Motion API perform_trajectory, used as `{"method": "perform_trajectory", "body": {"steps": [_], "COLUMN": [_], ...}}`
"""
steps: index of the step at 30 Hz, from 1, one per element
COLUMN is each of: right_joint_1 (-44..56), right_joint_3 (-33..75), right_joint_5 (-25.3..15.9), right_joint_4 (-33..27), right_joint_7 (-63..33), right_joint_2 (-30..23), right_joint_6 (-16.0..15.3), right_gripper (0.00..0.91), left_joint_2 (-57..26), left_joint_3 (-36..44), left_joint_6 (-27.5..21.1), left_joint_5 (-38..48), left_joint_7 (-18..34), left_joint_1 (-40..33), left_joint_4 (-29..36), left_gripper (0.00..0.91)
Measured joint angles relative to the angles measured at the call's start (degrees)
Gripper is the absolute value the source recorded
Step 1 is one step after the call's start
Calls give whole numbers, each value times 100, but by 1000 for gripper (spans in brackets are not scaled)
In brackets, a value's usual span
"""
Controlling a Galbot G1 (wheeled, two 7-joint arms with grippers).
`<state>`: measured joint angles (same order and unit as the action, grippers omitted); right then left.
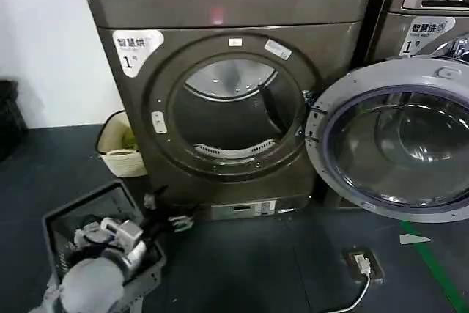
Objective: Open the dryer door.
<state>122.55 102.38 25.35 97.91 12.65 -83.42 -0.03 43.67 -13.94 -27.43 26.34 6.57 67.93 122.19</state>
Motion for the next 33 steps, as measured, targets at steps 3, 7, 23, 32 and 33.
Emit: {"method": "perform_trajectory", "body": {"steps": [3, 7, 23, 32, 33], "right_joint_1": [-23, -80, -125, -137, -141], "right_joint_3": [-12, -36, -109, -111, -114], "right_joint_5": [-5, -26, -67, -66, -66], "right_joint_4": [54, 91, 147, 169, 172], "right_joint_7": [26, 49, 94, 95, 95], "right_joint_2": [-19, -33, -164, -221, -222], "right_joint_6": [-5, -5, 34, 53, 53], "right_gripper": [907, 907, 907, 907, 907], "left_joint_2": [-127, -287, -591, -718, -742], "left_joint_3": [-279, -680, -2270, -2824, -2876], "left_joint_6": [-277, -660, -1482, -1481, -1481], "left_joint_5": [336, 746, 2383, 3105, 3176], "left_joint_7": [-6, -16, -2, 85, 116], "left_joint_1": [254, 573, 852, 1322, 1400], "left_joint_4": [-6, -18, -588, -878, -900], "left_gripper": [907, 907, 907, 907, 907]}}
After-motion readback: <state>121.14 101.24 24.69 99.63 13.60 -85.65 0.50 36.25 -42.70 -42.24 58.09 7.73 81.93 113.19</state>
